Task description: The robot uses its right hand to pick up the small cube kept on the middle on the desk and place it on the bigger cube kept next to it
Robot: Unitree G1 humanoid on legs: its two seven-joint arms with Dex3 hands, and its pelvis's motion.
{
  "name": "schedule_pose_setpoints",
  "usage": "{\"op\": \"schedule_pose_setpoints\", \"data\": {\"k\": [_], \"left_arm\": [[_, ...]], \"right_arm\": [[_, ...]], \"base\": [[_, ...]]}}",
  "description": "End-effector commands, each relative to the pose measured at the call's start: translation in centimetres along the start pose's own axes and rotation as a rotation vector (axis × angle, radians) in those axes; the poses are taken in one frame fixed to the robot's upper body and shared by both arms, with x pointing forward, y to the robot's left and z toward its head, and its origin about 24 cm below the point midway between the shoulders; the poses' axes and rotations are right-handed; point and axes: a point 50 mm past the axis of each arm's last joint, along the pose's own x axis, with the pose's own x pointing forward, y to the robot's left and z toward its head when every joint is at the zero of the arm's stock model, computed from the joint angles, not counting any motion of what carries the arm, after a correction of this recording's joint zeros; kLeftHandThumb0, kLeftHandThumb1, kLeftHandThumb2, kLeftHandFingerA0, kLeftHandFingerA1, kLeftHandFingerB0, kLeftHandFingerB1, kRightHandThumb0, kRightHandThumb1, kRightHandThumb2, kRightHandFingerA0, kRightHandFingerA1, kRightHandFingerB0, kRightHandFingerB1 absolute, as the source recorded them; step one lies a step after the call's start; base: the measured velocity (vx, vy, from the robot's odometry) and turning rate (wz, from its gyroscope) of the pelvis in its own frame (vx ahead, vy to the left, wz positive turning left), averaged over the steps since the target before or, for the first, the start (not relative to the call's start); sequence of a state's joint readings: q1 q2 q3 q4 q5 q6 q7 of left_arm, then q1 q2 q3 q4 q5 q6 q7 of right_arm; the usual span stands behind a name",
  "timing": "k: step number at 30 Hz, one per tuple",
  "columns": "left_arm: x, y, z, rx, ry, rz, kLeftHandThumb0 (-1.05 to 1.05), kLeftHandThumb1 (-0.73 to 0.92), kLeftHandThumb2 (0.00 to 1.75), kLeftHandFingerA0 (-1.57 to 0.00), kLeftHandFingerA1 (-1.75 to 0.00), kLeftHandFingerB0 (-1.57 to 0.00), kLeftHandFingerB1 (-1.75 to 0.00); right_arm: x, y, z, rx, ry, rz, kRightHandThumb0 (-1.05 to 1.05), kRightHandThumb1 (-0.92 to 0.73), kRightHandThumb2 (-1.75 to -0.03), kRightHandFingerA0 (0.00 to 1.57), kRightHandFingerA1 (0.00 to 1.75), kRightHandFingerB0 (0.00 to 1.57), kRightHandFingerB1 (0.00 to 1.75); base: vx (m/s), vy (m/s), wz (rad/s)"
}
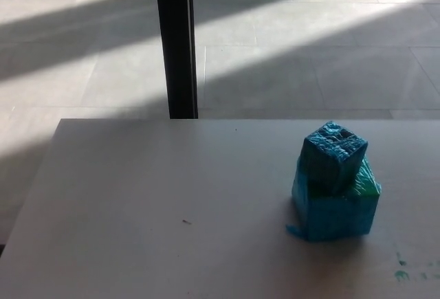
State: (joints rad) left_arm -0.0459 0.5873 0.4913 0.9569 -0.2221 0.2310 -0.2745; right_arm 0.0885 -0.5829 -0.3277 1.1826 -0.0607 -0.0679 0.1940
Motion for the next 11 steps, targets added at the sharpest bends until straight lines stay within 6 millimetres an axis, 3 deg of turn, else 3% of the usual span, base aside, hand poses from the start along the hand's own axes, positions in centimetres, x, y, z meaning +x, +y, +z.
{"op": "schedule_pose_setpoints", "data": {"k": [1, 2, 3, 4, 5, 6, 7, 8, 9, 11], "left_arm": [[-0.13, 0.3, -0.08, -0.007, -0.015, 0.007, -0.95, 0.88, 0.67, -0.42, -0.54, -0.37, -0.38], [-0.12, 0.29, -0.09, -0.009, -0.013, 0.012, -0.91, 0.68, 1.1, -0.39, -0.6, -0.33, -0.5], [-0.21, 0.27, 0.0, 0.002, -0.018, -0.002, -0.92, 0.89, 0.67, -0.41, -0.55, -0.37, -0.39], [-0.37, 0.59, -0.22, 0.006, -0.016, 0.004, -0.93, 0.89, 0.67, -0.41, -0.55, -0.38, -0.39], [-0.45, 0.72, -0.32, 0.007, -0.015, 0.006, -0.93, 0.89, 0.67, -0.41, -0.55, -0.38, -0.39], [-0.32, 0.76, -0.38, -0.007, -0.005, 0.021, -0.92, 0.67, 1.08, -0.4, -0.62, -0.34, -0.5], [-0.28, 0.67, -0.31, -0.008, -0.007, 0.019, -0.92, 0.67, 1.08, -0.4, -0.62, -0.34, -0.5], [-0.27, 0.66, -0.26, -0.019, -0.004, 0.021, -0.95, 0.87, 0.66, -0.42, -0.57, -0.39, -0.39], [-0.29, 0.67, -0.25, -0.031, -0.01, 0.01, -0.94, 0.88, 0.66, -0.41, -0.58, -0.37, -0.4], [-0.29, 0.7, -0.34, -0.015, -0.01, 0.009, -0.95, 0.88, 0.67, -0.41, -0.58, -0.36, -0.39]], "right_arm": [[-0.24, -0.69, 0.11, -0.078, -0.024, 0.012, -0.52, -0.61, -0.58, 0.64, 0.65, 0.57, 0.51], [-0.29, -0.69, 0.04, -0.084, -0.024, 0.016, -0.53, -0.6, -0.58, 0.63, 0.66, 0.55, 0.52], [-0.34, -0.63, -0.17, -0.088, -0.019, 0.013, -0.53, -0.58, -0.58, 0.58, 0.66, 0.44, 0.5], [-0.4, -0.49, -0.48, -0.076, -0.008, 0.021, -0.55, -0.41, -0.87, 0.51, 0.71, 0.33, 0.58], [-0.43, -0.42, -0.6, -0.071, -0.004, 0.024, -0.55, -0.41, -0.87, 0.51, 0.71, 0.33, 0.58], [-0.42, -0.3, -0.75, -0.012, -0.004, 0.024, -0.5, -0.41, -0.84, 0.47, 0.69, 0.3, 0.56], [-0.43, -0.35, -0.68, -0.01, -0.007, 0.022, -0.5, -0.41, -0.84, 0.47, 0.69, 0.3, 0.56], [-0.38, -0.3, -0.68, -0.025, -0.004, 0.011, -0.49, -0.57, -0.56, 0.5, 0.65, 0.35, 0.46], [-0.35, -0.23, -0.63, -0.007, -0.009, 0.006, -0.51, -0.41, -0.85, 0.48, 0.7, 0.29, 0.56], [-0.3, -0.19, -0.6, 0.004, -0.007, 0.016, -0.51, -0.4, -0.84, 0.46, 0.69, 0.27, 0.56]], "base": [[0.0, 0.0, 0.0], [0.0, 0.0, 0.0], [0.0, 0.0, 0.0], [0.0, 0.0, 0.0], [0.0, 0.0, 0.0], [0.0, 0.0, 0.0], [0.0, 0.0, 0.0], [0.0, 0.0, 0.0], [0.0, 0.0, 0.0], [0.0, 0.0, 0.0]]}}
